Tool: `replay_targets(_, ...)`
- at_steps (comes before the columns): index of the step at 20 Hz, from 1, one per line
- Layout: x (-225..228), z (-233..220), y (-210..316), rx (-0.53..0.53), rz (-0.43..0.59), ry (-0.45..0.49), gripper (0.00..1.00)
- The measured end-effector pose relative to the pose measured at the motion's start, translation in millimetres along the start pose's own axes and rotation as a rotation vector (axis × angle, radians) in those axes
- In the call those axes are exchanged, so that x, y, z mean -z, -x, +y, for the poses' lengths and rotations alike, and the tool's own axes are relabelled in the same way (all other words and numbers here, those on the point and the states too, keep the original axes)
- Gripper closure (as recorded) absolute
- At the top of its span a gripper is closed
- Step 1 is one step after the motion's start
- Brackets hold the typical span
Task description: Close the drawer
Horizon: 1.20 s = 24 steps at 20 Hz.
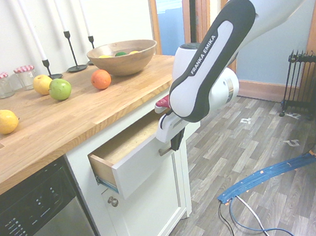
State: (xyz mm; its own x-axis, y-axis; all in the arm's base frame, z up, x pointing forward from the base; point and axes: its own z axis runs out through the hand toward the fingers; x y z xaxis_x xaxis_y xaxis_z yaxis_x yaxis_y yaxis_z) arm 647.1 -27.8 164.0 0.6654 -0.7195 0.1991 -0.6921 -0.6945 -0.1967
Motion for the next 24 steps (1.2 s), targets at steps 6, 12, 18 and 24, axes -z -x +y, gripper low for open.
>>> replay_targets(6,-5.8,-18.3,-21.5,-0.01,0.006,0.001,1.0)
replay_targets(12,-19.6,-35.8,-37.0,-0.021,0.021,-0.009,1.0)
replay_targets(18,-27.4,-54.9,-52.1,-0.032,0.03,-0.015,1.0)
replay_targets(24,-39.9,-58.5,-58.1,-0.039,0.002,0.008,1.0)
